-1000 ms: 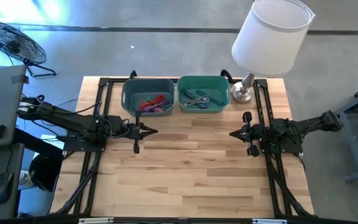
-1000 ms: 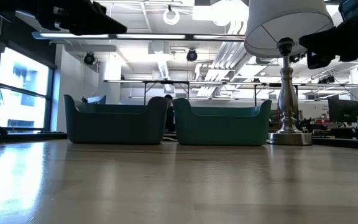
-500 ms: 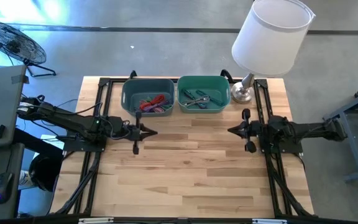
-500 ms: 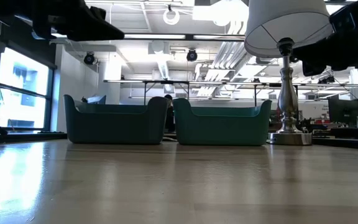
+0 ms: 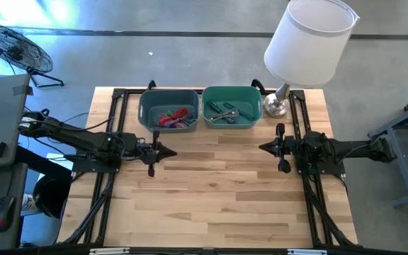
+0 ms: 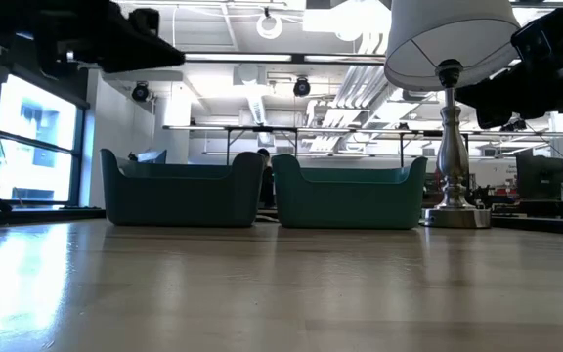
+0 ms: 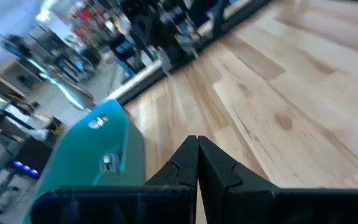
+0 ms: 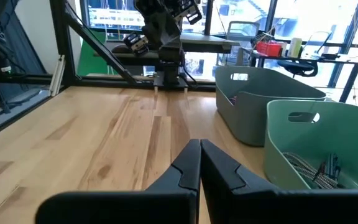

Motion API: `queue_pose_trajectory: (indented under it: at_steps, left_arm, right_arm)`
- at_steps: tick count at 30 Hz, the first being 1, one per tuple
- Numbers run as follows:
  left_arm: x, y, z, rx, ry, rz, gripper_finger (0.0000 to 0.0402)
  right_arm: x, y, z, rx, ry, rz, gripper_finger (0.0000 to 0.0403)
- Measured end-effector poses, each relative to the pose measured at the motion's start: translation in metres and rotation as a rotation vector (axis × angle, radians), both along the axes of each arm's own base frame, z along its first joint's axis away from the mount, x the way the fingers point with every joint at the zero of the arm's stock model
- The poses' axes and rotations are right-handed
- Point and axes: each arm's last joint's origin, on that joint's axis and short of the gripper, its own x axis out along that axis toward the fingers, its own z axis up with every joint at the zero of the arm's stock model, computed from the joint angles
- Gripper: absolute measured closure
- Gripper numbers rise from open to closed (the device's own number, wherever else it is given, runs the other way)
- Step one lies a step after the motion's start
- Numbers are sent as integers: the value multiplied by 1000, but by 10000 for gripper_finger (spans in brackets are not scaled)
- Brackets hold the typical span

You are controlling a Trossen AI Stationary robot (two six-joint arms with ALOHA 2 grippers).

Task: Pick & Place USB Port
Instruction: Return to Home Position

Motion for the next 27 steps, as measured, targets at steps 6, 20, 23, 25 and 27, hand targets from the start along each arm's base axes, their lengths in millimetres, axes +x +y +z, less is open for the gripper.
queue_pose_trajectory:
  at_steps: [6, 20, 23, 25, 27]
  left_arm:
    - [-34, 6, -8, -23, -108, -24, 401]
    - [-77, 10, -24, -8, -267, -165, 401]
    - [-79, 9, -30, -7, -272, -191, 401]
    - [-80, 9, -35, -4, -270, -206, 401]
    - [-81, 9, -40, -5, -272, -214, 401]
  right_arm:
    - [0, 0, 0, -1, 0, 0, 402]
    - [0, 0, 0, -1, 1, -1, 402]
    - [0, 0, 0, -1, 1, -1, 401]
    - [0, 0, 0, -1, 1, -1, 401]
    - [0, 0, 0, -2, 1, -1, 401]
